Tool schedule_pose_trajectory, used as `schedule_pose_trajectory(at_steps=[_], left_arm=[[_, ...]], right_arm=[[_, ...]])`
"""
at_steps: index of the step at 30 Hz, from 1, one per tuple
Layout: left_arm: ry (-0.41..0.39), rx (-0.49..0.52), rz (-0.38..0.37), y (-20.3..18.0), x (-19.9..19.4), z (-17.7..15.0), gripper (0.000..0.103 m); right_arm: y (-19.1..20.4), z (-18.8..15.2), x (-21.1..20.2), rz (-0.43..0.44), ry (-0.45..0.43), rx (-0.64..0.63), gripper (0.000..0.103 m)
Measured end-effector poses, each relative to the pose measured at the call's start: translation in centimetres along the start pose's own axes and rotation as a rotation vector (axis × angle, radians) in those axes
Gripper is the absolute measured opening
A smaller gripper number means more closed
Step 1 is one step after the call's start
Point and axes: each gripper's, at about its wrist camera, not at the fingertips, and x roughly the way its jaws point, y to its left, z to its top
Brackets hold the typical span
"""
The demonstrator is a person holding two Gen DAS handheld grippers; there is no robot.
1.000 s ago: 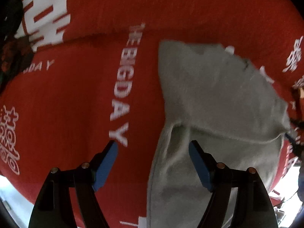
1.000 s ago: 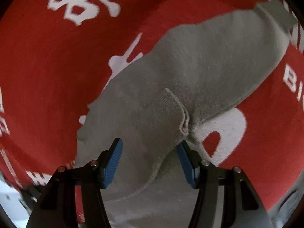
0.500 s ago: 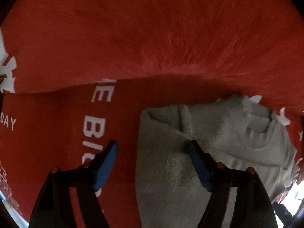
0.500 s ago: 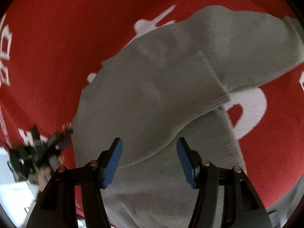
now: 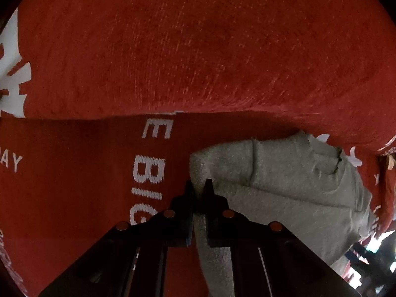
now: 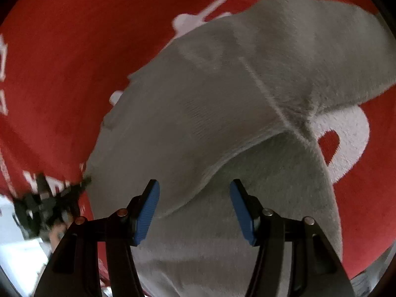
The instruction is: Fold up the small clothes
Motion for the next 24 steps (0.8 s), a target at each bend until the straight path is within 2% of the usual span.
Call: schedule_pose_trajectory(at_steps=[2,3,4,5,7,9,11,13,15,16,17,19,20,22,23,24], left_arm=[[-0.003,-0.002,-0.004,0.0,0.0,0.0,0.009],[-0.003,-0.017,-0.017,0.2,0.0,0.1,0.009],[-0.005,-0.031,-0.028,0.4,0.0,0.2,0.009],[-0.008,-0.039,-0.036,0.8,0.2,0.3,0.009],[-0.021,-0.061,-0.05,1.8,-0.2,-0.1,0.009],[-0.032,-0.069,-0.045,2.1,-0.5,0.0,0.009],[-0.055,-0.087,0.019,3.3,-0.7,0.0,0.009],[-0.062,-0.129,0.042,4.8,-1.0,0.1,0.009],[-0.072,-0.15,0.083,5.7,-1.8,-0.1,0.009],[-0.073,-0.145,0.093,5.9,-2.4,-0.3,0.009],[-0.068,-0.136,0.096,5.9,-2.9,-0.6,0.009],[-0.057,-0.121,0.096,5.7,-3.4,-1.1,0.009],[-0.051,-0.114,0.092,5.5,-3.7,-1.3,0.009],[-0.037,-0.113,0.075,4.9,-4.0,-2.1,0.009],[-0.034,-0.12,0.066,4.7,-4.3,-2.6,0.013],[-0.031,-0.122,0.063,4.5,-4.4,-2.9,0.022]], right_arm=[[0.3,0.6,0.1,-0.009,-0.036,0.004,0.063],[0.6,0.9,0.2,-0.014,-0.041,-0.003,0.058],[1.2,1.4,0.4,-0.022,-0.05,-0.021,0.044],[2.0,2.0,0.8,-0.025,-0.039,-0.045,0.005],[3.9,3.0,0.8,0.018,-0.042,-0.096,0.007],[6.3,3.7,-0.1,0.066,-0.081,-0.201,0.007],[8.1,4.4,-0.6,0.087,-0.125,-0.294,0.007],[7.5,5.3,0.6,0.082,-0.087,-0.27,0.008],[5.3,5.8,2.5,0.004,0.002,-0.204,0.01],[4.4,5.7,3.0,-0.03,0.03,-0.177,0.015],[3.7,5.6,3.0,-0.055,0.039,-0.155,0.036],[2.7,4.8,1.7,-0.012,0.005,-0.122,0.051],[2.6,4.4,1.2,-0.016,-0.003,-0.116,0.062],[2.7,2.9,0.2,0.05,-0.005,-0.095,0.062],[3.0,2.2,0.1,0.083,0.008,-0.086,0.062],[3.7,1.1,0.1,0.129,0.036,-0.085,0.062]])
